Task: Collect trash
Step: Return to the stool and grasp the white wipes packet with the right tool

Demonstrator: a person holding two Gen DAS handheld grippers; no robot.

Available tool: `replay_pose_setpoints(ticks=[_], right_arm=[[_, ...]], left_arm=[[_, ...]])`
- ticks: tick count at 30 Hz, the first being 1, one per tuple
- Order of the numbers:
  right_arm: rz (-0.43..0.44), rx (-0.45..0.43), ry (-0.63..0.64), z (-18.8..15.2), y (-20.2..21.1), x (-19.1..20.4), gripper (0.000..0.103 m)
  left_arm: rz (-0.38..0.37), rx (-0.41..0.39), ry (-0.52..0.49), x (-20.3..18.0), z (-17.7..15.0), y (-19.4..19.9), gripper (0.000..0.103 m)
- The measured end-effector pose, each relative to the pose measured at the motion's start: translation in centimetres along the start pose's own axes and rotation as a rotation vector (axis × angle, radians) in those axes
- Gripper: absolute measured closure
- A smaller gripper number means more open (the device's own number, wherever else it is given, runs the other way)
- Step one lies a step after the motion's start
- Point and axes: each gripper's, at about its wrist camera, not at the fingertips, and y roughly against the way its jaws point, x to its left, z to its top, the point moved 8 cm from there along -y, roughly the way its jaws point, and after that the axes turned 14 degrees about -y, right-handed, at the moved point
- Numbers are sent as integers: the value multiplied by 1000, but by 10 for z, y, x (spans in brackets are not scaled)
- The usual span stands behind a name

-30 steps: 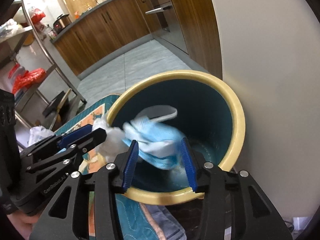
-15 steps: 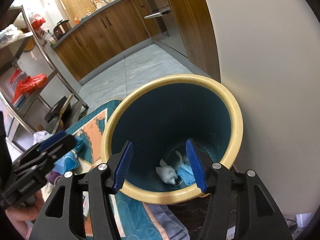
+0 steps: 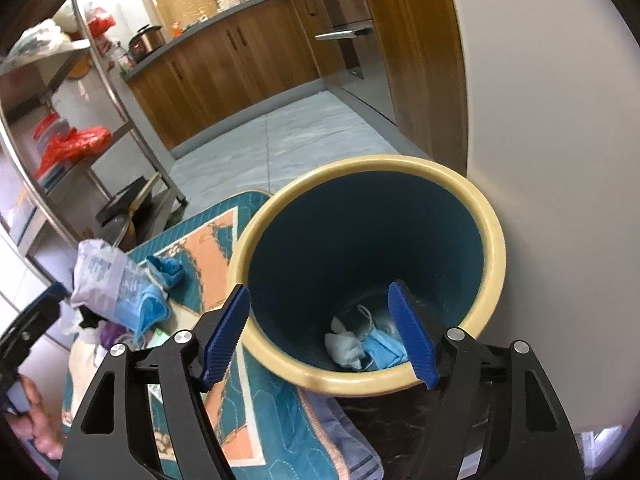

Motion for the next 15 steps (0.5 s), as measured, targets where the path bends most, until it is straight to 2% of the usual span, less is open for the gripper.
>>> replay_pose_setpoints(ticks=[9,15], right_arm=[[3,18,51,-9,-1,17,28],[32,27,118,-20,1,44,28]], left_arm=[[95,66,45,62,-57,48,29],[155,83,80,100,-82,67,26]])
